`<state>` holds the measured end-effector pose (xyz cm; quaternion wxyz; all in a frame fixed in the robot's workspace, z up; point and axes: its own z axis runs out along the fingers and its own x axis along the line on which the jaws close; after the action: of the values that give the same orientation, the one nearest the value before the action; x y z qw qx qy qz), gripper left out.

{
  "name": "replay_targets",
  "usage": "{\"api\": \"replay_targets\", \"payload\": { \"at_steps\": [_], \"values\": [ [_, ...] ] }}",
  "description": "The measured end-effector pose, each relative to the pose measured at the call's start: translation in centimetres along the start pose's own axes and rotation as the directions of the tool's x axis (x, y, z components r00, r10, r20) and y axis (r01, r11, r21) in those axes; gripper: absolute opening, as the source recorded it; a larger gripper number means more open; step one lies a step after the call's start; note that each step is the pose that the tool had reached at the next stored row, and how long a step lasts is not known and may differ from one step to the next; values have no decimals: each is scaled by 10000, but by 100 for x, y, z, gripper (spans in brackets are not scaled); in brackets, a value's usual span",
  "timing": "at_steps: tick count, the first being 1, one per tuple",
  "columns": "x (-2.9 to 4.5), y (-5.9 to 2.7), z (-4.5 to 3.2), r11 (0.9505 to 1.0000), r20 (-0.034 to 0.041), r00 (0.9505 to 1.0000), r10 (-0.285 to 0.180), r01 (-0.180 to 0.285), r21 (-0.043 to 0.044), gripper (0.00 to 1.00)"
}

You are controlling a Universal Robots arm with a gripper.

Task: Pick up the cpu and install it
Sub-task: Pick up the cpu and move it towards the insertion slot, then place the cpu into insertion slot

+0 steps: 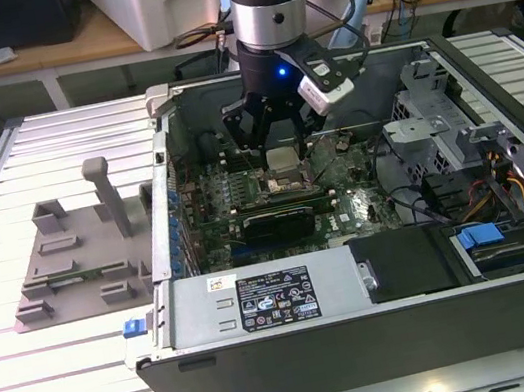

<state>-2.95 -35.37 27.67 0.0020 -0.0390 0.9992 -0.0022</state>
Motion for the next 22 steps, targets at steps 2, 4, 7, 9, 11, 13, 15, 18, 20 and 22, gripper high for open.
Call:
{"api": "replay_targets", "payload": {
  "at_steps": [2, 4, 7, 9, 11, 13, 15, 18, 20, 22],
  "values": [
    [0, 0, 0, 10000, 0, 10000, 1, -1, -1, 55],
    [0, 0, 0, 10000, 0, 10000, 1, -1, 0, 55],
    [-1, 0, 0, 10000, 0, 10000, 5, -5, 0, 55],
    [-1, 0, 0, 9998, 0, 9998, 215, -215, 1, 55],
    [-1, 0, 0, 9988, -1, 9988, 491, -491, 2, 55],
    [-1, 0, 0, 9966, -3, 9966, 818, -818, 3, 55],
    [-1, 0, 0, 9917, -5, 9917, 1284, -1284, 7, 55],
    [-1, 0, 0, 9867, -6, 9867, 1624, -1624, 10, 55],
    [-1, 0, 0, 9830, -7, 9830, 1836, -1836, 11, 55],
    [-1, 0, 0, 9778, -8, 9778, 2095, -2095, 12, 55]
  ]
}}
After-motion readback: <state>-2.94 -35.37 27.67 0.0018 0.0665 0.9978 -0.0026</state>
